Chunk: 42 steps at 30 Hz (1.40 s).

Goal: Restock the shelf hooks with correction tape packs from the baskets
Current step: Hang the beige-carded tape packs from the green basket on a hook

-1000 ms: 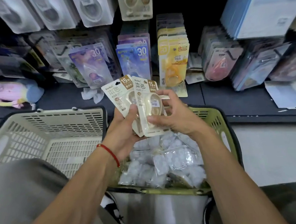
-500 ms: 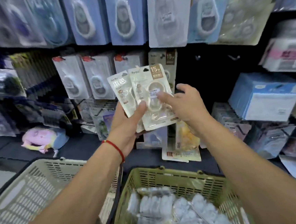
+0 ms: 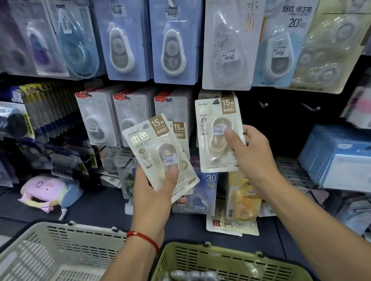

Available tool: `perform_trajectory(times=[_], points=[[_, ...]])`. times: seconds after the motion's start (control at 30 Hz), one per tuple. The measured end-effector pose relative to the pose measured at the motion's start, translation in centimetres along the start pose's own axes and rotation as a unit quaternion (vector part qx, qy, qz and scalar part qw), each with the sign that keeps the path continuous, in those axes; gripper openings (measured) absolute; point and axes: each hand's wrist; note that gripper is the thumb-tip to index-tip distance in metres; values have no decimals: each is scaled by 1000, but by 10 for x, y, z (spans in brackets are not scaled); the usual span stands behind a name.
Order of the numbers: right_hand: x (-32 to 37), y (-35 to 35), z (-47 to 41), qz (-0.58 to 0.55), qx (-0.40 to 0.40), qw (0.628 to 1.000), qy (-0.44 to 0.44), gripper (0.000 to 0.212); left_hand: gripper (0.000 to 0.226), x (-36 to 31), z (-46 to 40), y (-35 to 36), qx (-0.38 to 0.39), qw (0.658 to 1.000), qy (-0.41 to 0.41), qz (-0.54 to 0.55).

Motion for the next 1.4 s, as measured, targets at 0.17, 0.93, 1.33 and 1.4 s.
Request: perform_trajectory(times=[0.17,0.93,1.33,1.4], points=[[-3,2,1,82,-27,996,33,58,53,1,-1,0,-8,1000,4,-1],[1,7,17,42,-22,998,-36,24,21,8,-2,3,24,998,-38,49],[6,4,3,35,-43,997,-46,28,26,9,-9,-1,-23,997,6,74],[4,3,3,60,-41,996,-45,31,26,9,-9,0,-21,997,10,71]])
Point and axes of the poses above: each hand's wrist, its own z-axis away from the middle knuckle, its own y-axis out of the palm, x = y × z, and after that the axes turned 8 degrees about -y, right-handed
